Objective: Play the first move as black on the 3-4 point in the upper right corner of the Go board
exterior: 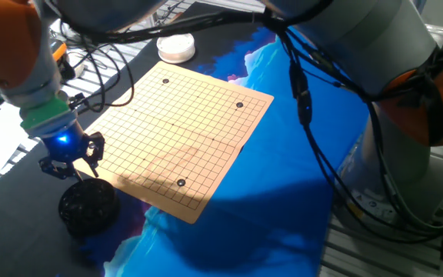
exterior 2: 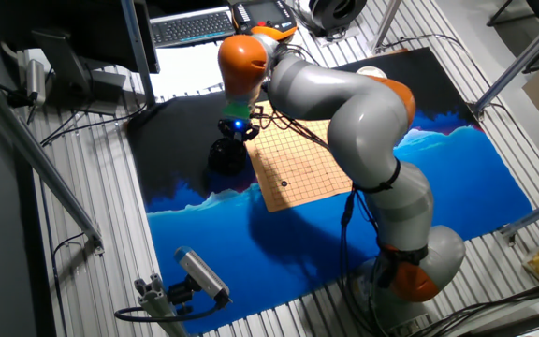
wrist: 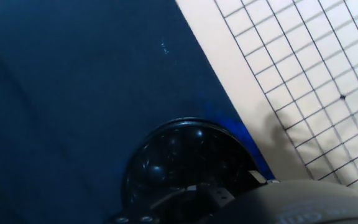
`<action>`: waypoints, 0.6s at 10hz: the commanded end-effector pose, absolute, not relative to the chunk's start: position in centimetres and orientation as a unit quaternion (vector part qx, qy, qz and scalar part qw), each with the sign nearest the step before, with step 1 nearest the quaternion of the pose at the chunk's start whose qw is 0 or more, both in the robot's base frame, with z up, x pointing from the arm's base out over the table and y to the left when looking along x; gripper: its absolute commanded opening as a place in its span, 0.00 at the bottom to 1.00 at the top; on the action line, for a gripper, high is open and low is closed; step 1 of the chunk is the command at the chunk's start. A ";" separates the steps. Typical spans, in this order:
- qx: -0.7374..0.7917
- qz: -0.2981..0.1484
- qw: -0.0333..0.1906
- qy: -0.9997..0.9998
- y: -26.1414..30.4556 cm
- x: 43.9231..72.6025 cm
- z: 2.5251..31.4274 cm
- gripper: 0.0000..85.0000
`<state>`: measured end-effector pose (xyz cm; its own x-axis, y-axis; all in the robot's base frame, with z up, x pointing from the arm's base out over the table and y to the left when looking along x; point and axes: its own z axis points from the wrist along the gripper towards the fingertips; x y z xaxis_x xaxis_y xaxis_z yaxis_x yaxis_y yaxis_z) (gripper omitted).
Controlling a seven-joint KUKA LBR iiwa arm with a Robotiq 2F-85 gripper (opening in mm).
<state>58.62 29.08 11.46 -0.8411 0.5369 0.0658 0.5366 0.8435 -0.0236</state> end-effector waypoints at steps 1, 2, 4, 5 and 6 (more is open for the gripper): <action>-0.303 0.007 0.033 -0.952 29.1 58.6 11.4 0.40; -0.302 0.015 0.030 -0.953 29.1 58.6 11.4 0.40; -0.300 0.020 0.023 -0.953 29.2 58.3 10.3 0.40; -0.302 0.017 0.022 -0.953 29.1 58.4 9.9 0.40; -0.301 0.016 0.021 -0.953 29.0 58.4 9.6 0.40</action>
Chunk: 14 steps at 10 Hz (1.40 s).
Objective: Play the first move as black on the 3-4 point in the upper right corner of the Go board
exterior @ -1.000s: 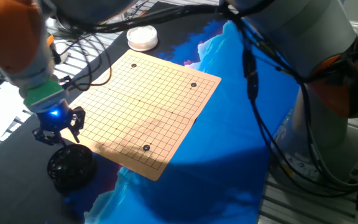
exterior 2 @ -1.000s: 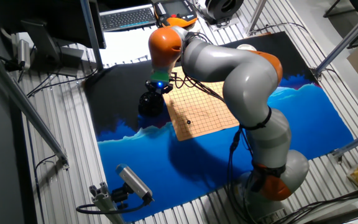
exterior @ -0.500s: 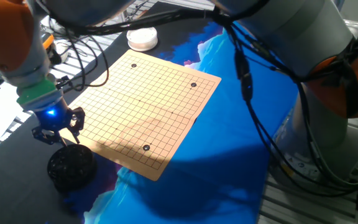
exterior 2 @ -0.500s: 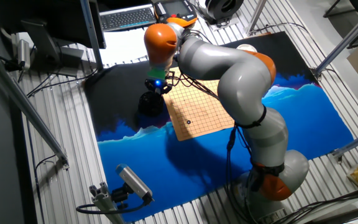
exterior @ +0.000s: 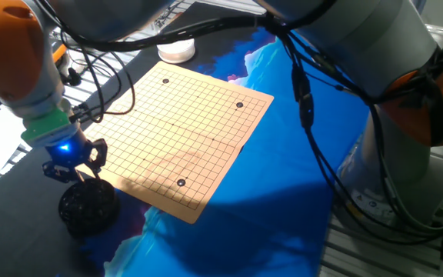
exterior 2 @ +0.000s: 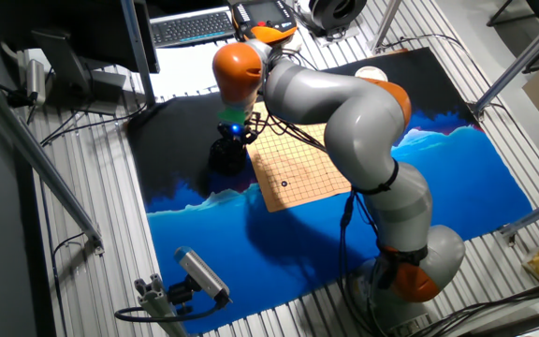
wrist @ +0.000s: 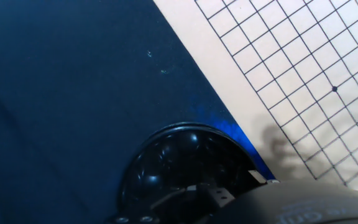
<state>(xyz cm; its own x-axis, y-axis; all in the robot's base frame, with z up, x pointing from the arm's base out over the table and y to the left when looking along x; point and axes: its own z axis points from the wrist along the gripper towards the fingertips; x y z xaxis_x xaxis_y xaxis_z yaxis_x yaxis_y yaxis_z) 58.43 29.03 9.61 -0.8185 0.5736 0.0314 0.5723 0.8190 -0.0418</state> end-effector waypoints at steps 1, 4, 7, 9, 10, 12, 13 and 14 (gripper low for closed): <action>-0.301 0.014 0.021 -0.953 29.0 58.5 9.4 0.40; -0.303 0.028 0.010 -0.953 29.5 58.0 8.1 0.40; -0.291 0.021 0.010 -0.956 28.4 57.9 7.5 0.40; -0.289 0.020 0.008 -0.957 28.2 57.8 7.2 0.40; -0.290 0.018 0.009 -0.957 28.2 57.7 7.1 0.40; -0.291 0.020 0.007 -0.957 28.4 57.5 6.9 0.40; -0.291 0.021 0.007 -0.957 28.5 57.5 6.9 0.40; -0.291 0.023 0.007 -0.957 28.6 57.5 7.0 0.40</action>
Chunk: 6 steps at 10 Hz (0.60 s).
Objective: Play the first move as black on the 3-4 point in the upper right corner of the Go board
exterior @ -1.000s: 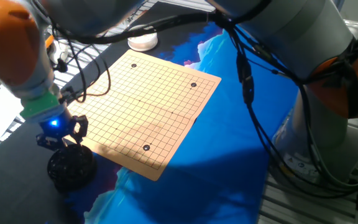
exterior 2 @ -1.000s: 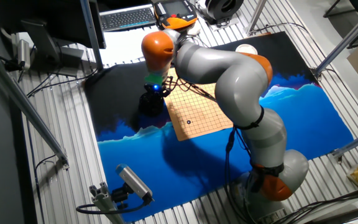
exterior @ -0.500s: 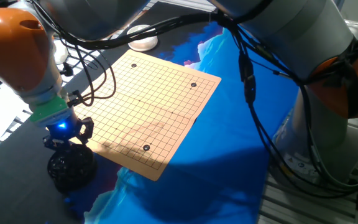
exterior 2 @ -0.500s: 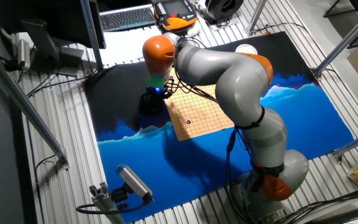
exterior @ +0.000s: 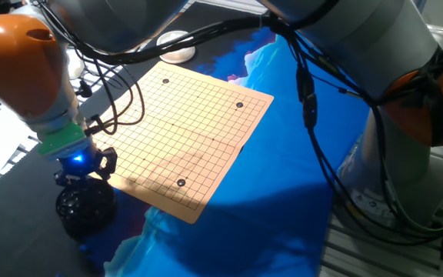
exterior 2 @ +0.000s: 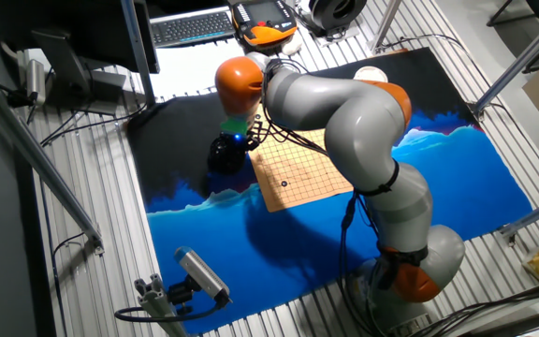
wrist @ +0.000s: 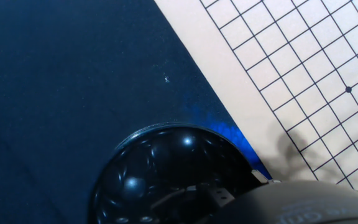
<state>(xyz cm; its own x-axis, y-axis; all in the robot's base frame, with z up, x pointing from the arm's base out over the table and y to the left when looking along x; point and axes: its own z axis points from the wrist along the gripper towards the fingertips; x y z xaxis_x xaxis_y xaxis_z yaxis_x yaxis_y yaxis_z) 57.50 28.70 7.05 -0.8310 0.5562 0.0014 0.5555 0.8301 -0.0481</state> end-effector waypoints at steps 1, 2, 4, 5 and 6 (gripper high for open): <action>-0.291 0.022 0.010 -0.957 28.9 57.6 7.2 0.40; -0.292 0.022 0.011 -0.956 29.1 57.6 7.5 0.40; -0.294 0.025 0.011 -0.955 29.5 57.6 7.7 0.40; -0.296 0.025 0.011 -0.955 29.7 57.6 7.8 0.40; -0.296 0.027 0.011 -0.955 29.7 57.6 7.7 0.40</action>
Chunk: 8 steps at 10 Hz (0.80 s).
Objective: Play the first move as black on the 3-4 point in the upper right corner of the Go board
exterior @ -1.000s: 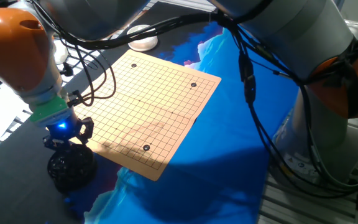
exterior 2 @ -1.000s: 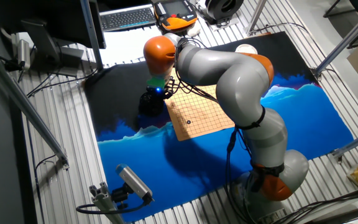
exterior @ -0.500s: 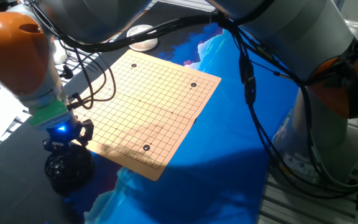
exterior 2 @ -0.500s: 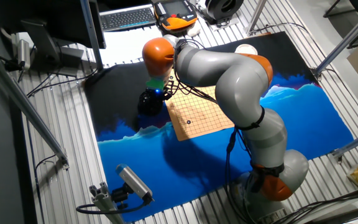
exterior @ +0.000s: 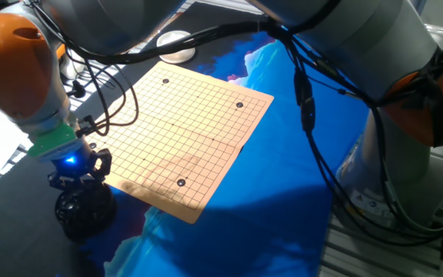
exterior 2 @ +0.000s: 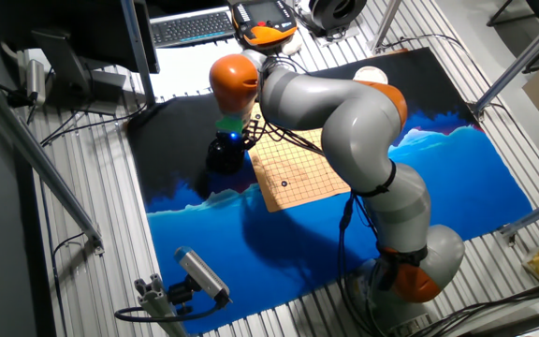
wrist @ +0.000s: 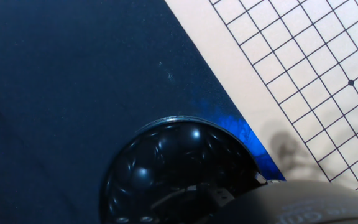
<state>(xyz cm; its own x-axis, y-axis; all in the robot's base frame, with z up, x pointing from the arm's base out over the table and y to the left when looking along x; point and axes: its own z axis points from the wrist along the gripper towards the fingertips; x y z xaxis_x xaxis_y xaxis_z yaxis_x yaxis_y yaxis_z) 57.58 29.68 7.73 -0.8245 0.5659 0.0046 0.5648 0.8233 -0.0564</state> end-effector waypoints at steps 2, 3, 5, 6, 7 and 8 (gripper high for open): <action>-0.296 0.025 0.010 -0.955 29.6 57.5 7.6 0.40; -0.294 0.027 0.009 -0.955 29.6 57.4 7.4 0.40; -0.292 0.032 0.006 -0.956 29.7 57.2 7.0 0.40; -0.292 0.032 0.005 -0.956 29.7 57.2 7.0 0.40; -0.292 0.032 0.005 -0.956 29.7 57.2 6.9 0.40; -0.292 0.032 0.004 -0.956 29.7 57.2 6.9 0.40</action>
<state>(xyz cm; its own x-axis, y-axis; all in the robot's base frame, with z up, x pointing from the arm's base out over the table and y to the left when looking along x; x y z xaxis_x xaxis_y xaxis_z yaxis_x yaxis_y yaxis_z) 57.18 29.71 6.88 -0.8292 0.5589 -0.0113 0.5584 0.8272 -0.0632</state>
